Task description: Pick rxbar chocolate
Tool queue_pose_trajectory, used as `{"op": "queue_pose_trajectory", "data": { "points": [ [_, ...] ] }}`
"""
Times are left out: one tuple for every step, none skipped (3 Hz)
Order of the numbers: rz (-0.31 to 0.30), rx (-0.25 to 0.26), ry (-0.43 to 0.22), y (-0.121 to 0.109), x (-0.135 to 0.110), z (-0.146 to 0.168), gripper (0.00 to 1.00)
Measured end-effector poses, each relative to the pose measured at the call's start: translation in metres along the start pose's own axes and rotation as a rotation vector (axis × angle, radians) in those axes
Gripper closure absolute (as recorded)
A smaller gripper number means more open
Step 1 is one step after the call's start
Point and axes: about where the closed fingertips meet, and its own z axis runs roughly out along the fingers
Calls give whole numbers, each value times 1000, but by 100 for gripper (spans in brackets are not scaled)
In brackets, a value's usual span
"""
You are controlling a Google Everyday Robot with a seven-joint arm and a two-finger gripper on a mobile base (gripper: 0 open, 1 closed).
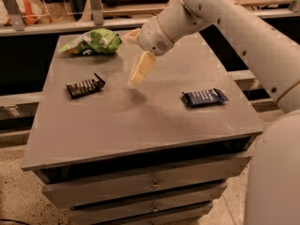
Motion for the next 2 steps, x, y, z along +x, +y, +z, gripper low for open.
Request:
{"op": "queue_pose_trajectory", "data": {
  "points": [
    [-15,-78,-40,-9,-26,28,0],
    [-40,-132,-36,-7,-49,53,0]
  ]
}}
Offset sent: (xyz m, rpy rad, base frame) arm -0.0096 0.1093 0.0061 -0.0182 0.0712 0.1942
